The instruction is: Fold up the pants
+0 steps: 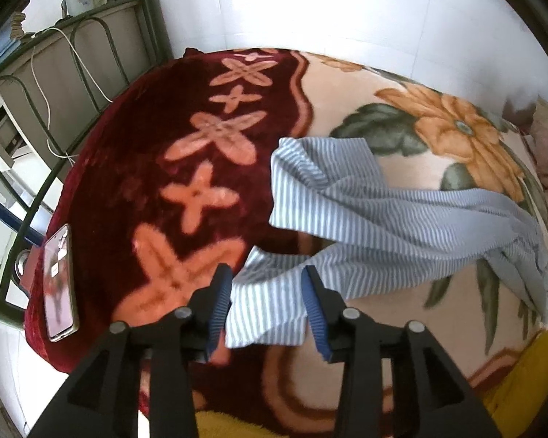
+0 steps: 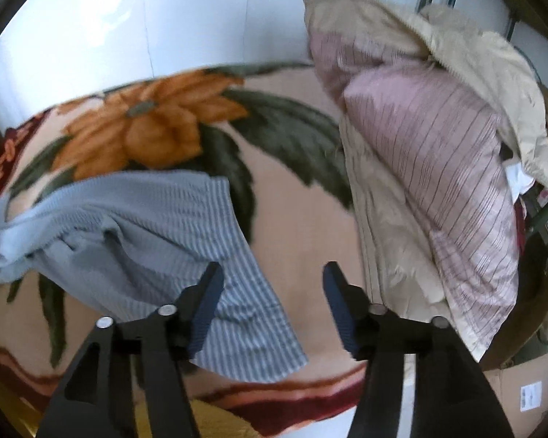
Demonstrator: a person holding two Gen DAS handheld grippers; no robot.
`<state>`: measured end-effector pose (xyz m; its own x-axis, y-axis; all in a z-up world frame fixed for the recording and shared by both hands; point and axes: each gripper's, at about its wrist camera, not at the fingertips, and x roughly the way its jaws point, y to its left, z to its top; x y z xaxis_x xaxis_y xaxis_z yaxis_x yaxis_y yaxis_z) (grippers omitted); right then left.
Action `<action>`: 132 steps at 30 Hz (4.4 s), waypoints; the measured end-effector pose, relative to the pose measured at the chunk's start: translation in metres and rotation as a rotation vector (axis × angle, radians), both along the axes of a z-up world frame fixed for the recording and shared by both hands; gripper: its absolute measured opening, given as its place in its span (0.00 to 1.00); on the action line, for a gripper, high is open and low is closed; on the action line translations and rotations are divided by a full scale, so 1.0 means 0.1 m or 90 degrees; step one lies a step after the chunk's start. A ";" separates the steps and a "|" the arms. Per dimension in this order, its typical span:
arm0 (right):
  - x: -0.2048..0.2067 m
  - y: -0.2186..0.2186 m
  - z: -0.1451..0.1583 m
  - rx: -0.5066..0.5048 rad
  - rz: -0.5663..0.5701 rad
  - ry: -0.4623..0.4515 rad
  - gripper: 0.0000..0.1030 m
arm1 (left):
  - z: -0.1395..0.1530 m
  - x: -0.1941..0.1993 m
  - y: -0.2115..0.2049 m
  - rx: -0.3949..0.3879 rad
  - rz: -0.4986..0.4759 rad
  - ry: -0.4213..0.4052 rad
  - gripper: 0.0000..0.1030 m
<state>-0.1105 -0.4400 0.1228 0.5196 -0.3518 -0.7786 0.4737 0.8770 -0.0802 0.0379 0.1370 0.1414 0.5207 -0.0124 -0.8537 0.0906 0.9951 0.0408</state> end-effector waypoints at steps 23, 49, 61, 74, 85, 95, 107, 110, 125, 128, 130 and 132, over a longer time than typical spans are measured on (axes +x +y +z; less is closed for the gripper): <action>1.41 -0.32 -1.04 0.139 0.010 0.076 0.60 | -0.71 1.06 -0.17 -0.094 0.082 0.057 0.51; 1.46 -0.25 -0.96 0.131 0.026 0.055 0.28 | -0.84 1.40 -0.04 -0.159 0.109 0.069 0.56; 1.34 -0.28 -0.26 0.070 0.026 -0.040 0.27 | -0.46 1.22 -0.12 -0.216 0.110 -0.009 0.08; 1.82 -1.01 -0.05 0.063 -0.055 -0.072 0.27 | 0.04 1.49 -0.66 -0.162 0.083 -0.124 0.08; 2.33 -1.15 -0.50 0.055 -0.082 0.009 0.28 | -0.43 1.94 -0.72 -0.078 0.129 -0.081 0.36; 2.17 -0.62 -0.35 0.029 -0.019 0.018 0.34 | -0.34 1.68 -0.16 -0.085 0.154 -0.078 0.58; 1.89 0.50 -0.68 0.166 0.048 0.010 0.36 | -0.71 1.53 -0.23 -0.159 0.157 -0.011 0.61; 1.95 0.70 -0.91 0.189 0.065 0.021 0.36 | -0.81 1.56 -0.26 -0.153 0.163 -0.009 0.61; 1.85 0.88 -0.83 0.189 0.109 -0.035 0.36 | -0.58 1.71 -0.26 -0.049 0.192 -0.107 0.06; 1.85 0.92 -0.86 0.221 0.126 -0.052 0.36 | -0.32 1.70 -0.25 -0.065 0.179 -0.157 0.06; 1.85 0.92 -0.90 0.239 0.130 -0.060 0.36 | -0.19 1.73 -0.34 -0.067 0.145 -0.168 0.06; 1.86 0.92 -0.92 0.245 0.130 -0.064 0.36 | -0.09 1.73 -0.51 -0.061 0.096 -0.177 0.07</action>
<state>0.0753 -0.3476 0.0310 0.6286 0.0712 -0.7745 0.2768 0.9101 0.3083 0.2107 0.0857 0.1319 0.7360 0.0090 -0.6769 -0.0590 0.9970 -0.0509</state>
